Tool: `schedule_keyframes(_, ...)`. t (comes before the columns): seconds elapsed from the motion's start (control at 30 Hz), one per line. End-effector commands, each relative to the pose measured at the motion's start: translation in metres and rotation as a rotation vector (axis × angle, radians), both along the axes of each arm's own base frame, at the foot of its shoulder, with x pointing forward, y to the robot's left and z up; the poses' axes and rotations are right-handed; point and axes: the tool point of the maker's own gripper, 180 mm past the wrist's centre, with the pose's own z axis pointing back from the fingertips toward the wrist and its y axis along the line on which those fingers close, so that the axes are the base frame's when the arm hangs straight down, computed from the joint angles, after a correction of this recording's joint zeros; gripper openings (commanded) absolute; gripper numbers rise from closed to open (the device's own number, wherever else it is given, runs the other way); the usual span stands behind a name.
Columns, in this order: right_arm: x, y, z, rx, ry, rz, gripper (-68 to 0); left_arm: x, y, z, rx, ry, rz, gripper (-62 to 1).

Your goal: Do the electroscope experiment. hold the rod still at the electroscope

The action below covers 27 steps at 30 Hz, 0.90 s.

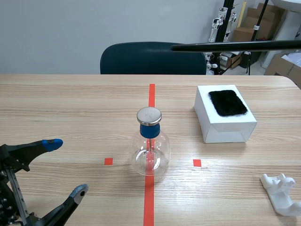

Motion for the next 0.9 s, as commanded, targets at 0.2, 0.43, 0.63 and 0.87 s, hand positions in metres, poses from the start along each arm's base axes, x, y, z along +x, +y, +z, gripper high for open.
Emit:
schedule_keyframes(0.2,-0.024,-0.022,0.012,0.077,-0.003,-0.028,-67.1,0.002,0.001,0.005,-0.015,-0.019,0.003,1.4)
schedule_keyframes(0.43,-0.059,-0.029,0.007,0.1,0.055,-0.019,-67.1,0.002,0.001,0.005,-0.015,-0.019,0.003,1.4)
schedule_keyframes(0.63,-0.087,-0.028,-0.009,0.126,0.126,-0.014,-67.1,0.002,0.001,0.005,-0.015,-0.019,0.003,1.4)
schedule_keyframes(0.87,-0.12,-0.021,-0.05,0.117,0.274,0.002,-67.1,0.002,0.001,0.005,-0.015,-0.019,0.003,1.4)
